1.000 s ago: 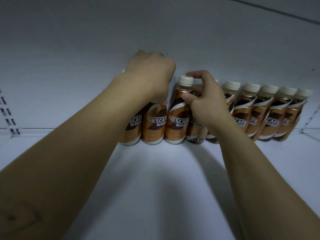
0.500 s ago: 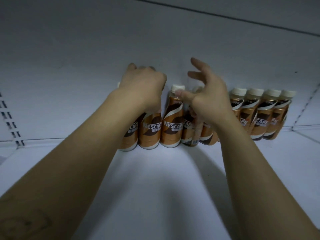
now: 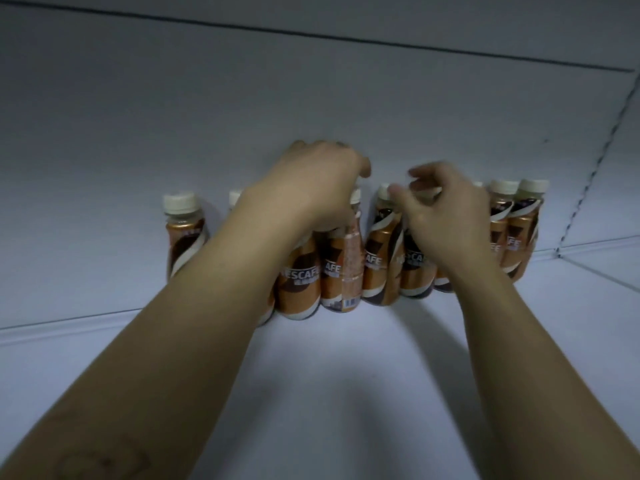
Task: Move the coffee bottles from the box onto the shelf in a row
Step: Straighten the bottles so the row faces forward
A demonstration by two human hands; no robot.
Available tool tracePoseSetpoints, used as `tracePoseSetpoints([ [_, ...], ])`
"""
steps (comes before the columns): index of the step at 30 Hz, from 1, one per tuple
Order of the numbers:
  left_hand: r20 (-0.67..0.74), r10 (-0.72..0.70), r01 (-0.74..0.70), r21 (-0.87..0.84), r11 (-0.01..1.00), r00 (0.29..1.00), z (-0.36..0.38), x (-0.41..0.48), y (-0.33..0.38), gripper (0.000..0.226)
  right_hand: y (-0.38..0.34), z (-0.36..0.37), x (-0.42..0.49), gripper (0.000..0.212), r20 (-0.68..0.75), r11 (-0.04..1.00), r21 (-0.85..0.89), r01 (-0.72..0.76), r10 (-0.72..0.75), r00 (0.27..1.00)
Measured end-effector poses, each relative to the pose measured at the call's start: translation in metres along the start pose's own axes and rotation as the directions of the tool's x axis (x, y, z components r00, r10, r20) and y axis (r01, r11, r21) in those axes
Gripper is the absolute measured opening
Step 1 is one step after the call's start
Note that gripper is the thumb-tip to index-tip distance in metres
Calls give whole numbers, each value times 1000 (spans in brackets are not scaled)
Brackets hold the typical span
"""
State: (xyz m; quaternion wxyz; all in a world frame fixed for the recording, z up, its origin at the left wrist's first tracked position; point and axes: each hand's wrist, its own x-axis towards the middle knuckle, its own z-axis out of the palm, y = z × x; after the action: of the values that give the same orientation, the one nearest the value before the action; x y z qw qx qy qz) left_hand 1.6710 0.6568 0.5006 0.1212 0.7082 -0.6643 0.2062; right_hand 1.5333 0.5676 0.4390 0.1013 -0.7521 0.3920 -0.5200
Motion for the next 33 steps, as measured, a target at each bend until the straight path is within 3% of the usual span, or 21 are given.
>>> tracePoseSetpoints([
  [2, 43, -32, 33, -17, 999, 999, 7, 7, 6, 49, 4, 4, -3, 49, 73, 999, -51, 11, -7, 997],
  [6, 30, -43, 45, -89, 995, 999, 13, 13, 6, 36, 3, 12, -2, 55, 58, 997, -74, 27, -23, 998],
  [10, 30, -17, 21, -132, 991, 999, 15, 12, 2, 36, 1, 20, -3, 52, 45, 995, -101, 24, -19, 999],
  [18, -39, -63, 58, -112, 992, 997, 20, 13, 4, 41, 3, 17, -3, 47, 71, 989, 134, -67, 58, 996],
  [25, -145, -124, 117, -54, 992, 982, 28, 19, 4, 48, 9, 13, -3, 41, 217, 897, 405, -178, 95, 971],
  [33, -188, -142, 149, 26, 988, 972, 33, 23, 5, 49, 18, 9, 2, 41, 357, 859, 466, -211, 35, 933],
])
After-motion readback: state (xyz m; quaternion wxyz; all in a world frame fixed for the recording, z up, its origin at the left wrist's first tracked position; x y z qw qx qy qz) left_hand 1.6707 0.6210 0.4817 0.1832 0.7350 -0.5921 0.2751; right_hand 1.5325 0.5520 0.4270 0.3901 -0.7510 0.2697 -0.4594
